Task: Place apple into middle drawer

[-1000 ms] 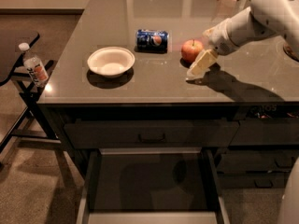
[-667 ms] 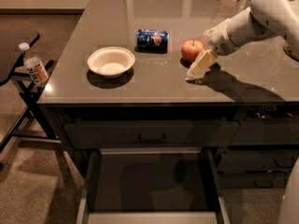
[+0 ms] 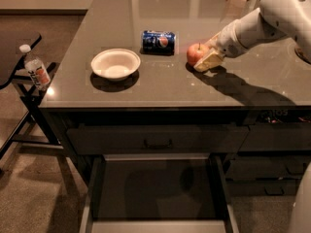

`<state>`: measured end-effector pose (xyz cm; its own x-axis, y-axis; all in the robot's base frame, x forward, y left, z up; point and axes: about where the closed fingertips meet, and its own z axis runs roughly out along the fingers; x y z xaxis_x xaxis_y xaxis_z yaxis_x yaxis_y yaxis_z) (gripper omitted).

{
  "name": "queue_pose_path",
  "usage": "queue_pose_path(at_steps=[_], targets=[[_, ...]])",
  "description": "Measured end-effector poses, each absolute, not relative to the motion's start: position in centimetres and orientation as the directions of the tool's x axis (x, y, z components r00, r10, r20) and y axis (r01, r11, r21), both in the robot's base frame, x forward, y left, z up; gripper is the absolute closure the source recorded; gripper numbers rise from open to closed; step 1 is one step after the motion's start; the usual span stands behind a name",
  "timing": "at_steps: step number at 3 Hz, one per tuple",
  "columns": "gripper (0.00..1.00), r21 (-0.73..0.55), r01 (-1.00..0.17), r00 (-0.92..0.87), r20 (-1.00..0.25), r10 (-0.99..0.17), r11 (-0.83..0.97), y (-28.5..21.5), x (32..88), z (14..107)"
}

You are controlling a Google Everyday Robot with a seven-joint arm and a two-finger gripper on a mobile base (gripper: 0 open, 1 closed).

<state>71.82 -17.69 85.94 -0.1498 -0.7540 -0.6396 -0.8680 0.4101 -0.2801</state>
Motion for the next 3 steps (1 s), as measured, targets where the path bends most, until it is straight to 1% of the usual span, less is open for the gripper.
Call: queue_pose_path(at_steps=[2,3], targets=[[0.89,-0.28,-0.868,-0.15,-0.639,-0.754,0.41,-17.68,71.83,85.94],[1.0,-0.302,-0.875,-0.136,-0.597,-0.791,0.378,-17.02,72.1,85.98]])
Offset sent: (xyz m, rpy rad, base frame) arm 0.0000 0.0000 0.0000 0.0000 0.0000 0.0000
